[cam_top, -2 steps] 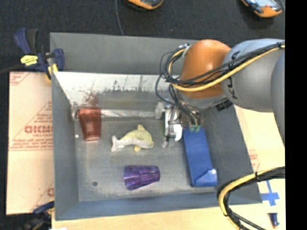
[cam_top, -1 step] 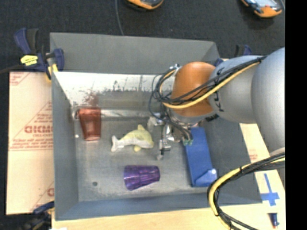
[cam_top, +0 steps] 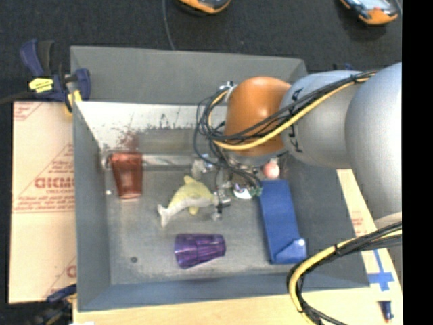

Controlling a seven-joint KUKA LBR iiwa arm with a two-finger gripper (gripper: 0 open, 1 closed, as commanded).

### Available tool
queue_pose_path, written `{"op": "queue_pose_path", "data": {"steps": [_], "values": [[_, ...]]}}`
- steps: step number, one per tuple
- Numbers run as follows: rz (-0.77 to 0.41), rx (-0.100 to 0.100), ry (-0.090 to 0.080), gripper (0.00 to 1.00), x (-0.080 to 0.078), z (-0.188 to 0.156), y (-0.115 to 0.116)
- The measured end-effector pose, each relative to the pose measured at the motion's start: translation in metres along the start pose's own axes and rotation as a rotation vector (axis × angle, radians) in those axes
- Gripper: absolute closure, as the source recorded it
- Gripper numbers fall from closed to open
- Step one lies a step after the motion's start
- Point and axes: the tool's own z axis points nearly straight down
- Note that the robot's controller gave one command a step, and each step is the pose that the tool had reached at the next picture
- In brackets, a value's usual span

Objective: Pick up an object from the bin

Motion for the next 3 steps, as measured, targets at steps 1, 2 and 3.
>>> {"op": "queue_pose_path", "data": {"steps": [1,2,3], "values": [[-0.030,-0.002,-0.001,0.00,-0.020,-0.007,0.004],[0.243,-0.003,-0.002,0.00,-0.015,0.004,0.009],[0.638,-0.003,0.001,0.00,0.004,0.008,0.006]]}}
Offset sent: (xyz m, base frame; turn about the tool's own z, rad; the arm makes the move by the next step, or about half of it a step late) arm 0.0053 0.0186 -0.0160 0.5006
